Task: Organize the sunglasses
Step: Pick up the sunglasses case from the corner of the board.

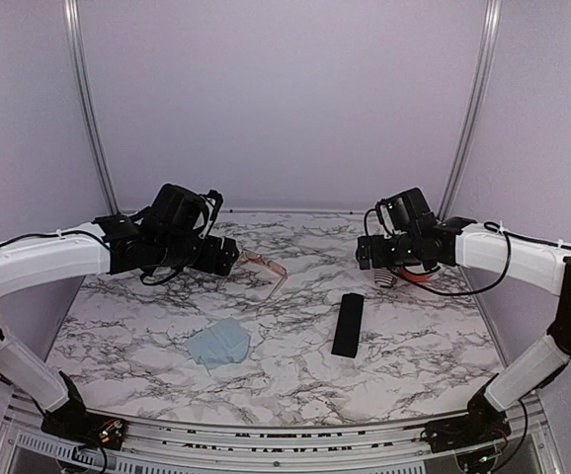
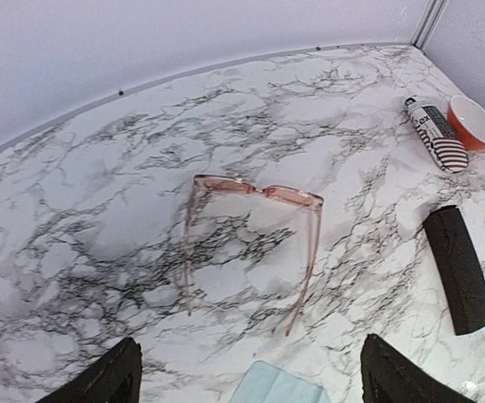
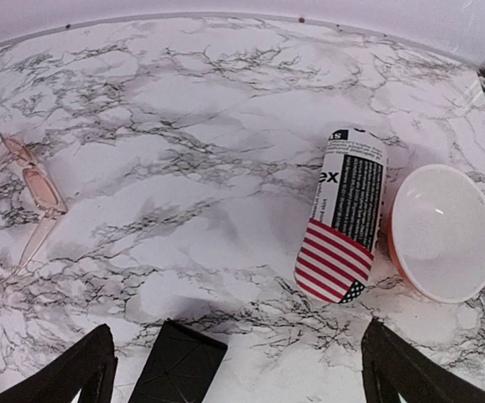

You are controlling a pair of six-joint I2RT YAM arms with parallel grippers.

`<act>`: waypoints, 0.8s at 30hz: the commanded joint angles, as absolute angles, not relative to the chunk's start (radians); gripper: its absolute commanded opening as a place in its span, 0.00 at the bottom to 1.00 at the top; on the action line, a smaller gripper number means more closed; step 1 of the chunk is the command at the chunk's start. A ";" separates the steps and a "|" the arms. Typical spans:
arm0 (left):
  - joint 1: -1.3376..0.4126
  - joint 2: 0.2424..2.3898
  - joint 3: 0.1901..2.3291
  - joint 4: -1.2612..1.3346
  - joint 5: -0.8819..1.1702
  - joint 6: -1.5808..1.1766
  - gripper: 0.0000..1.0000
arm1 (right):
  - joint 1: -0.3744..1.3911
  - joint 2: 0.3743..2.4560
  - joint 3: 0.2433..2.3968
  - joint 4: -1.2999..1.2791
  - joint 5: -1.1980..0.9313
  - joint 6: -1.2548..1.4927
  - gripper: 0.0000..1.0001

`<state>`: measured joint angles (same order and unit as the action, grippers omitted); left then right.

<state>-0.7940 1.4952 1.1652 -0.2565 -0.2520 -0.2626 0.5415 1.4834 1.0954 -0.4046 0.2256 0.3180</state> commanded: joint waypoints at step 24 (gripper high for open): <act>-0.699 1.074 0.961 -0.331 -0.558 -0.062 0.97 | 0.424 1.951 1.436 -0.573 0.296 0.310 0.98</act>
